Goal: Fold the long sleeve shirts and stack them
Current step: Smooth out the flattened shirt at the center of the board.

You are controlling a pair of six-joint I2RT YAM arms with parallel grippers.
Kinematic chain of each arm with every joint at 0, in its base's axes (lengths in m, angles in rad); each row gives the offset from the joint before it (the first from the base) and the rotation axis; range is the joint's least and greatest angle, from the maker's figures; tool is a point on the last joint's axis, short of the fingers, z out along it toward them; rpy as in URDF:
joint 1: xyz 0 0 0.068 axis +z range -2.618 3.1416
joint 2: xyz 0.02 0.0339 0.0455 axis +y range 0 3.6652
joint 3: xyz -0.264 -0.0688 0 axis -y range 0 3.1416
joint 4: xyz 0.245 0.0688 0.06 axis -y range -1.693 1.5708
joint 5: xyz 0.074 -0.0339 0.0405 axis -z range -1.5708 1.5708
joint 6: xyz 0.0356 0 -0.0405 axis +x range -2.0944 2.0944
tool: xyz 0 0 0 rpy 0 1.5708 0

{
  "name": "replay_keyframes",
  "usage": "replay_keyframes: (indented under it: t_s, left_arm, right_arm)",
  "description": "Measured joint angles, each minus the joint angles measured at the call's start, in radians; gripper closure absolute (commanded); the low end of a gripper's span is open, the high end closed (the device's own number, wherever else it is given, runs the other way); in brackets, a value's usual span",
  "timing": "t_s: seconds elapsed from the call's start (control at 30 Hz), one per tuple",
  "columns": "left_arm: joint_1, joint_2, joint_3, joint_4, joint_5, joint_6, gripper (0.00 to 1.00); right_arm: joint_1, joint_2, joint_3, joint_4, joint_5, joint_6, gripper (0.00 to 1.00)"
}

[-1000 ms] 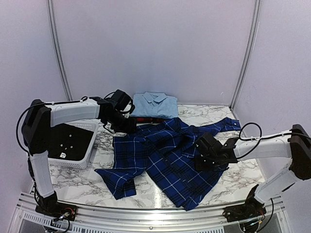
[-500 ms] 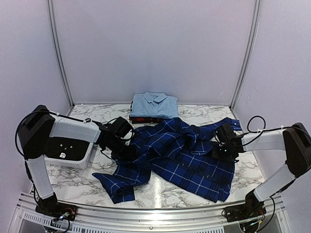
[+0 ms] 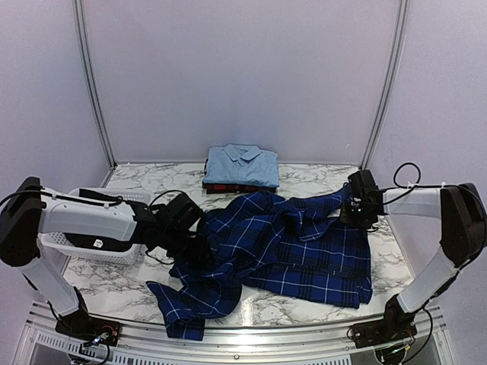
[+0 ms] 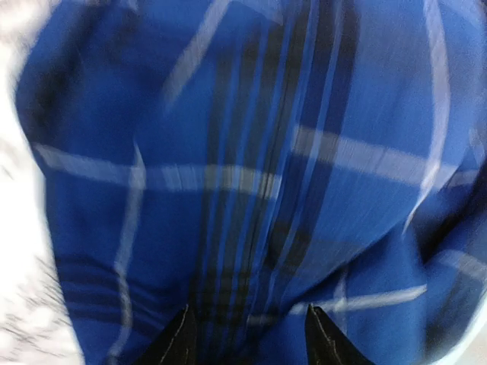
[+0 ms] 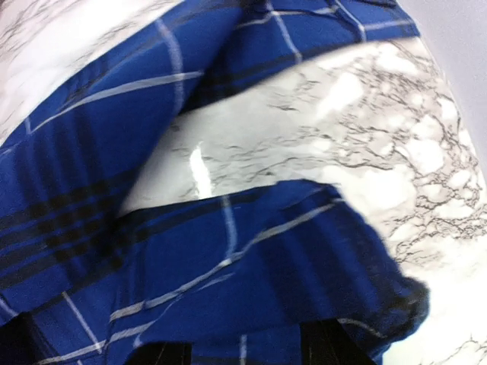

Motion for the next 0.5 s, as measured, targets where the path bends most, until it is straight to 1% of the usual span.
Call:
replay_keyframes:
  t_s: [0.13, 0.2, 0.3, 0.37, 0.5]
  left_arm:
    - [0.055, 0.008, 0.145, -0.018, -0.059, 0.016, 0.5]
    - [0.09, 0.053, 0.25, -0.013, -0.076, 0.033, 0.51]
    - [0.134, 0.176, 0.403, 0.003, -0.079, 0.06, 0.54]
    - [0.156, 0.284, 0.5, 0.02, -0.071, 0.075, 0.55]
    - [0.186, 0.46, 0.62, 0.033, -0.047, 0.096, 0.56]
  right_arm:
    - [0.138, -0.029, 0.018, -0.025, 0.013, -0.012, 0.57]
    - [0.205, -0.044, 0.018, -0.035, 0.012, -0.011, 0.57]
    - [0.262, -0.058, 0.016, -0.042, 0.012, 0.0, 0.57]
    - [0.269, -0.06, 0.011, -0.042, 0.011, 0.006, 0.57]
    - [0.269, -0.061, -0.024, -0.032, 0.01, 0.016, 0.57]
